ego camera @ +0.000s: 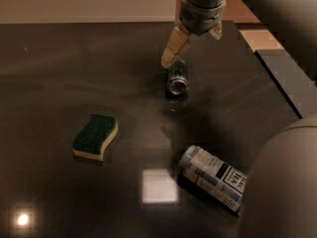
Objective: Place green can upright
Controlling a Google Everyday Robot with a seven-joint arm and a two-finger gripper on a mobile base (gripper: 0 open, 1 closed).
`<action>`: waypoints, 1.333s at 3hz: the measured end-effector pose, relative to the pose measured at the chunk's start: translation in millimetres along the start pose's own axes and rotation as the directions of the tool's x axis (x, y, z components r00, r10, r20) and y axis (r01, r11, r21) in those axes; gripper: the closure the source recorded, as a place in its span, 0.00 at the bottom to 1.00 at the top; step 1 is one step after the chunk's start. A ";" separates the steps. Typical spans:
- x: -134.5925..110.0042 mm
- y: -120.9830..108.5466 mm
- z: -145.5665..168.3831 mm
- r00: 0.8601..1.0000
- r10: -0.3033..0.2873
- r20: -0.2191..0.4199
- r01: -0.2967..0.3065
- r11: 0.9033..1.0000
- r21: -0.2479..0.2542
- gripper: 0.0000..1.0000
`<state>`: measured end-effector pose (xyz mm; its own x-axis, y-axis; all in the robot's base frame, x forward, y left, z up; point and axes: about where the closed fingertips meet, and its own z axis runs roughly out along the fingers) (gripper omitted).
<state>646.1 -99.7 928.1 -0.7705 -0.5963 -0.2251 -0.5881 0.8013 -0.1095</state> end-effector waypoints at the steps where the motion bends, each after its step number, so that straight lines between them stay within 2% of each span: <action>1: 3.1 8.9 21.0 0.997 0.048 -0.055 -0.048 0.999 -0.006 0.00; 2: -2.3 24.0 45.5 0.994 0.078 -0.081 -0.083 0.995 -0.050 0.00; 3: -2.8 24.4 46.3 0.994 0.078 -0.080 -0.082 0.995 -0.051 0.00; 4: -6.5 24.1 51.1 0.989 0.102 -0.103 -0.106 0.994 -0.034 0.00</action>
Offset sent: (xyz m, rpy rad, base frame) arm -0.0070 0.0229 -0.0583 0.0112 0.1808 -0.1249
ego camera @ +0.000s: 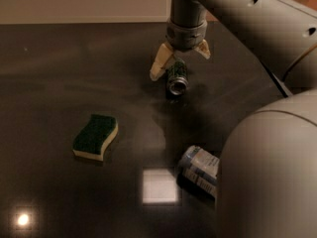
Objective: Place green can upright
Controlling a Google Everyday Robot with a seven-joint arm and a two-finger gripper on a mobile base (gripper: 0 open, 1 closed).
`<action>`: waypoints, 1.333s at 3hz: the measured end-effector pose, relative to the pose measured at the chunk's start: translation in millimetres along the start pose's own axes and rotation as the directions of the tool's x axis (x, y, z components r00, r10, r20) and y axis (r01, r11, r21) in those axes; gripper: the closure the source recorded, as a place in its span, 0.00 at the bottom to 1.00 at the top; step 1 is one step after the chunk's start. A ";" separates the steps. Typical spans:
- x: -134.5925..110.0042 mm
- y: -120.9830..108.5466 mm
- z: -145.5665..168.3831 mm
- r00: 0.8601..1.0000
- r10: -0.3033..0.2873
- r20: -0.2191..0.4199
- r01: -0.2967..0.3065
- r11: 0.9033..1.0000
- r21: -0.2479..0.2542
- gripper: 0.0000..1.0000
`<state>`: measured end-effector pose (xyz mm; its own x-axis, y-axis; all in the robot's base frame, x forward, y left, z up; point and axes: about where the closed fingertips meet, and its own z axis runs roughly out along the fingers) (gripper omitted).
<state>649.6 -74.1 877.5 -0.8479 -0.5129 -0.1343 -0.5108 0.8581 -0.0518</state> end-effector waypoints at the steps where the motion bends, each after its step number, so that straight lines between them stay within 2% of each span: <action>1: -3.2 -0.3 3.0 1.000 0.018 -0.013 -0.018 1.000 0.010 0.00; 2: -16.9 2.4 12.4 0.991 0.118 -0.063 -0.117 0.993 0.005 0.00; 3: -28.5 4.3 18.9 0.980 0.180 -0.081 -0.180 0.984 0.001 0.00; 4: -38.8 5.2 24.8 0.965 0.251 -0.083 -0.252 0.968 -0.004 0.00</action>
Offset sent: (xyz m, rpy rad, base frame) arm 0.0276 0.0242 -0.0192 -0.0010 0.1655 -0.4465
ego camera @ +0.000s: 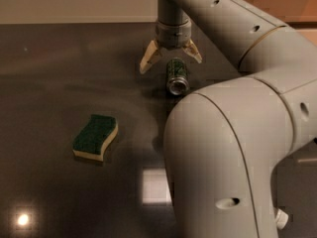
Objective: Place green can upright
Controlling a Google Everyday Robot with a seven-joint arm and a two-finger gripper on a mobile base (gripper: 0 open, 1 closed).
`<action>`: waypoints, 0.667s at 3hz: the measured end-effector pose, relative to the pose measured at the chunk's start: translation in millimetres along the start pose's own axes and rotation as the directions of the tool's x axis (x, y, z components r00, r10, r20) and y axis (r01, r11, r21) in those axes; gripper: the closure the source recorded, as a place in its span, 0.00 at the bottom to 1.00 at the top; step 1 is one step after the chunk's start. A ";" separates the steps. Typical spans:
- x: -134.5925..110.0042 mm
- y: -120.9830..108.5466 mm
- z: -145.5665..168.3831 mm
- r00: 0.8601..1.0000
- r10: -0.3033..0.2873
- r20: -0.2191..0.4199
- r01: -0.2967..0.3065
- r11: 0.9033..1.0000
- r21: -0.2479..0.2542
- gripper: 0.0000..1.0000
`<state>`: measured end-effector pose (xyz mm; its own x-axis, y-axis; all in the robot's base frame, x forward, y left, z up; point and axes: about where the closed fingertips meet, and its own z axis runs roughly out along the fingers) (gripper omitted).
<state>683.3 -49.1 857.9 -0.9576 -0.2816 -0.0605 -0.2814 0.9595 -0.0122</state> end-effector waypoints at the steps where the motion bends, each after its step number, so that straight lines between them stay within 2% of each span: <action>1: -5.7 2.8 6.4 0.995 0.096 -0.008 -0.096 0.995 -0.006 0.00; 2: -3.6 5.1 17.7 0.985 0.171 -0.035 -0.171 0.985 0.002 0.00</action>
Offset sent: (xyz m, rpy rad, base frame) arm -0.0212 -0.0015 -0.0227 -0.0472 0.1333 -0.2643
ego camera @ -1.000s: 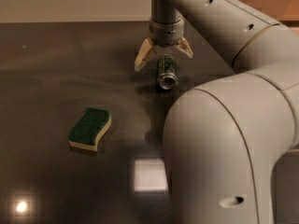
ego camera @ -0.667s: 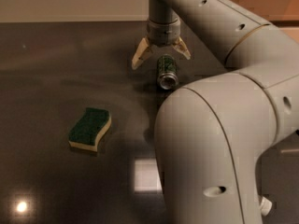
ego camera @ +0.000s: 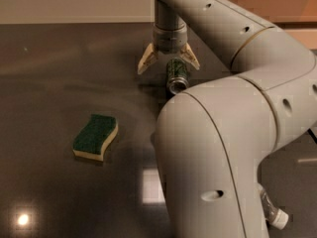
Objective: Place green can upright
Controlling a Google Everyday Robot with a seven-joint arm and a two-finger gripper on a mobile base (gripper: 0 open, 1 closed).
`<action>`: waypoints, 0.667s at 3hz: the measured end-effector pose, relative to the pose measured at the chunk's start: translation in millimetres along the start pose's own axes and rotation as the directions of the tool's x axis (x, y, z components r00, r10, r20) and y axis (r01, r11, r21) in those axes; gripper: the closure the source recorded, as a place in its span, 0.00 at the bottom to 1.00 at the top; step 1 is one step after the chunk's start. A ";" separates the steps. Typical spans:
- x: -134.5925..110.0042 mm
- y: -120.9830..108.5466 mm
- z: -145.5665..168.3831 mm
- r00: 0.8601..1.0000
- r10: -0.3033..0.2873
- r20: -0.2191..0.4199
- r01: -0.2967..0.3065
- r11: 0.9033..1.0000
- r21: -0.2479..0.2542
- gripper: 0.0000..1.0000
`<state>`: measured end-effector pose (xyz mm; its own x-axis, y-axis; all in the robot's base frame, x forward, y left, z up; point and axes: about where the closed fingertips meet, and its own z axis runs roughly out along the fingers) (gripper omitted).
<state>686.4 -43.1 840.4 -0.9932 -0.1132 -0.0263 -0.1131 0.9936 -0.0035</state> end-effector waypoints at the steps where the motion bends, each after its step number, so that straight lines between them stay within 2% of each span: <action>1: 4.7 -2.0 9.5 0.998 0.050 -0.025 -0.049 0.999 0.009 0.17; 2: 7.5 -4.9 6.9 0.996 0.082 -0.016 -0.082 0.996 0.024 0.41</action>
Offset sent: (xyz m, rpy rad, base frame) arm -0.0299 -0.0179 0.0038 -0.0693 0.0631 -0.1227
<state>679.7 -48.8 833.3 -0.9995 -0.0310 -0.0100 -0.0308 0.9992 -0.0249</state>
